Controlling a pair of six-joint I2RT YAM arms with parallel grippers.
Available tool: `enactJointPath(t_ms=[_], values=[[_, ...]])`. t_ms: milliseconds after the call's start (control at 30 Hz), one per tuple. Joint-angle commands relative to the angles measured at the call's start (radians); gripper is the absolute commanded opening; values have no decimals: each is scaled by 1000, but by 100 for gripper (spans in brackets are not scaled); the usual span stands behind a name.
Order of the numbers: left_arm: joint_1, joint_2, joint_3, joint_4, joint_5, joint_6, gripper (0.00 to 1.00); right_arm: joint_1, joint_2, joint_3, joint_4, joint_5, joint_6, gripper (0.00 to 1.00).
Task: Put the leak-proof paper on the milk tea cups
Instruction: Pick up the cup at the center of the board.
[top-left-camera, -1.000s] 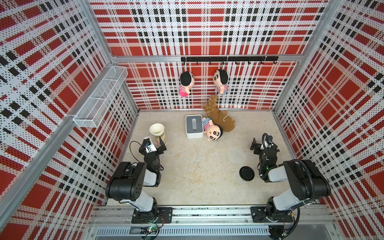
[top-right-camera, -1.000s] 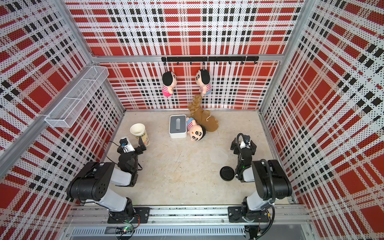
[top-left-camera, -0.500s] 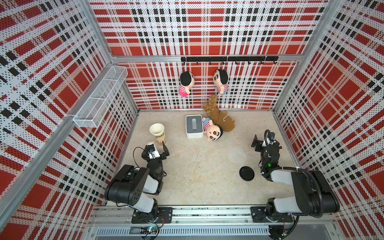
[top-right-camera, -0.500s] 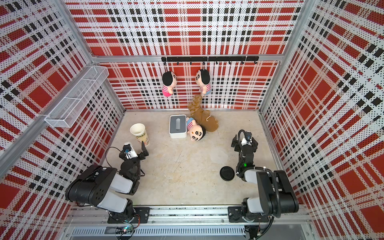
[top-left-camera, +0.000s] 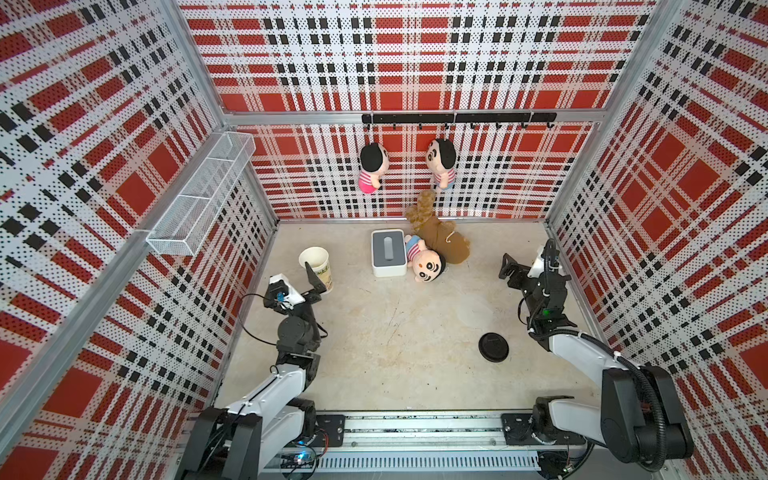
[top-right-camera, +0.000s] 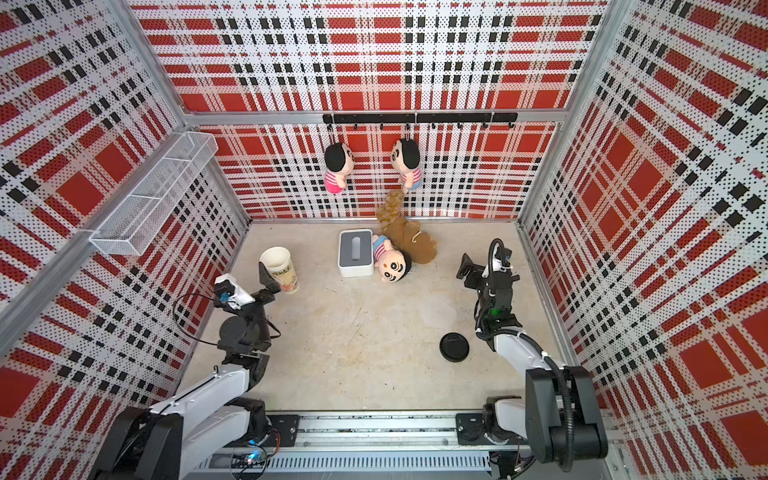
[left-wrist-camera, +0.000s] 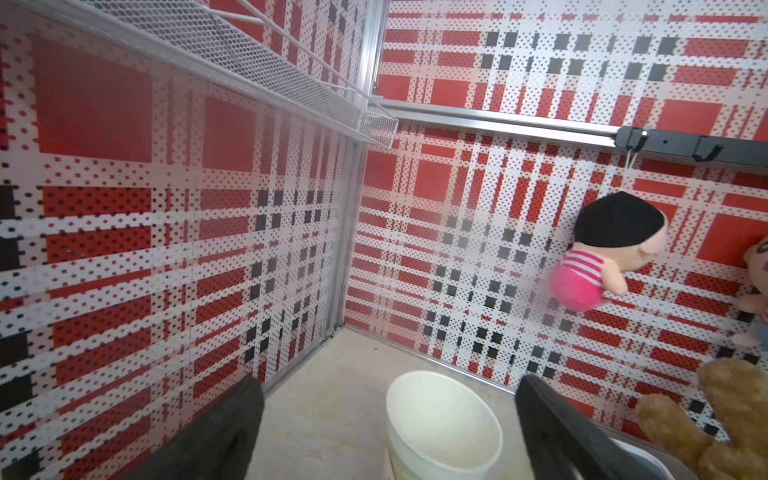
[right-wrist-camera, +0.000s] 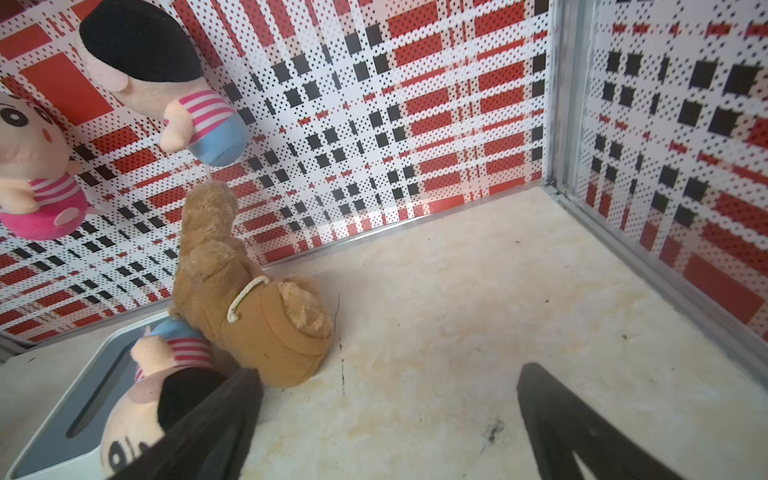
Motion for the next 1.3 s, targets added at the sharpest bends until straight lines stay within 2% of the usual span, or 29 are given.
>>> enactJointPath(t_ms=[0, 167, 467, 633, 800, 900, 1033, 1267], values=[[-1, 56, 44, -188, 180, 50, 98, 5, 8, 20, -21, -32, 57, 100], [-21, 124, 51, -190, 289, 133, 98, 13, 16, 29, -23, -32, 61, 100], [20, 304, 131, -167, 279, 173, 98, 15, 18, 26, -21, -31, 52, 100], [56, 380, 236, -245, 280, 113, 98, 15, 29, 24, -1, -40, 57, 100], [83, 404, 281, -279, 318, 88, 98, 16, 49, 26, 14, -51, 61, 100], [84, 415, 324, -365, 328, 86, 98, 15, 57, 27, 26, -53, 64, 100], [80, 403, 300, -362, 306, 105, 98, 15, 68, 24, 42, -57, 69, 100], [119, 413, 358, -452, 288, 142, 98, 16, 88, 32, 59, -70, 79, 100]])
